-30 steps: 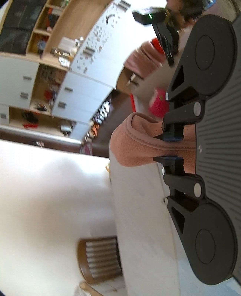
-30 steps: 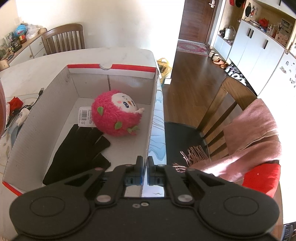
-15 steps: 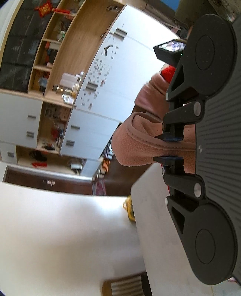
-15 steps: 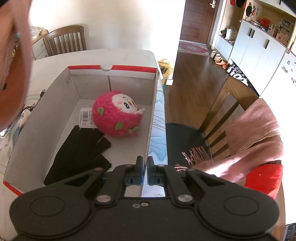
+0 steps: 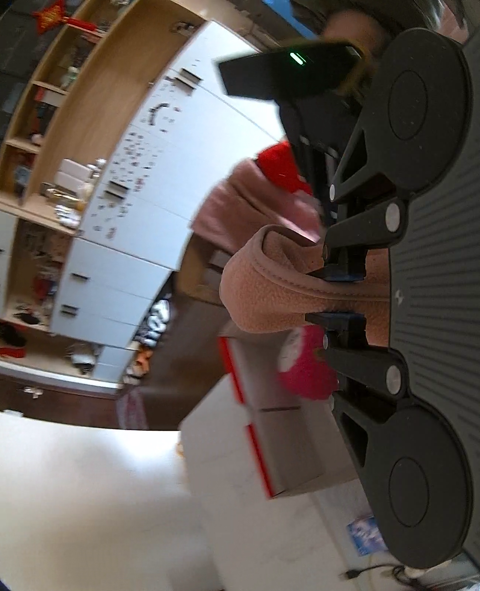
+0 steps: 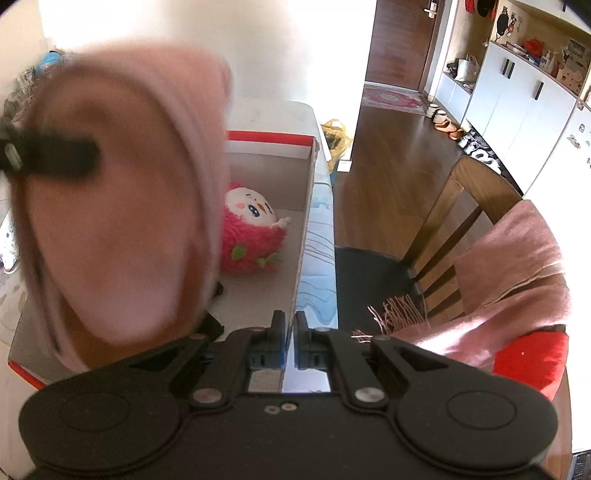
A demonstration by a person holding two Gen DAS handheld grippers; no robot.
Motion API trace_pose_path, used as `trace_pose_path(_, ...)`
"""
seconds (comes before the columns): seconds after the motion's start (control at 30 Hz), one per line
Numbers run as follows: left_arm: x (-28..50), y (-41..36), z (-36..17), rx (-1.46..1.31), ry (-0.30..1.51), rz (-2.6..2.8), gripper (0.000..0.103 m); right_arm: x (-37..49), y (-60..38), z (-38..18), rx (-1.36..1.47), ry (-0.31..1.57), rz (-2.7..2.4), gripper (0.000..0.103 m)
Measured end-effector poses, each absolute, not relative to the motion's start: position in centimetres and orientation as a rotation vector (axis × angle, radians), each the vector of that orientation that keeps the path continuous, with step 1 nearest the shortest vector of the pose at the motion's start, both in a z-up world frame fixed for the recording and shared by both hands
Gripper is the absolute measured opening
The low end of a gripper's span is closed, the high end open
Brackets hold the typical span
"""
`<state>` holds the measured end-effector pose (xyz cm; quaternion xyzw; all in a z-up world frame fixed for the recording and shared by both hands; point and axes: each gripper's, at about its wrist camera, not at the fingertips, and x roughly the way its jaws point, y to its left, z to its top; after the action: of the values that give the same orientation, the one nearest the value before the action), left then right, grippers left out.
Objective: Organize objects
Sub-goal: 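Carry the pink towel into the box and open the left tool over the gloves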
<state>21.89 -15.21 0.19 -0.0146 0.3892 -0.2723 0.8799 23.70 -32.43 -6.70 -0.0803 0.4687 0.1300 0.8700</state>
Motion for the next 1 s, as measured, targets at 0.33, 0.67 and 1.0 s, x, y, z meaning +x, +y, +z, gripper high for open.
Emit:
trace_pose_path(0.33, 22.1, -17.0, -6.3, 0.096, 1.014, -0.619, 0.014, 23.7, -32.7, -6.8, -0.163, 0.98, 0.282, 0.004)
trace_pose_path(0.67, 23.0, -19.0, -10.1, 0.163, 1.16, -0.658, 0.014, 23.7, -32.7, -6.8, -0.163, 0.979, 0.282, 0.004)
trace_pose_path(1.0, 23.3, -19.3, -11.7, 0.169, 1.226, -0.655, 0.026, 23.7, -32.7, -6.8, -0.159, 0.981, 0.281, 0.004)
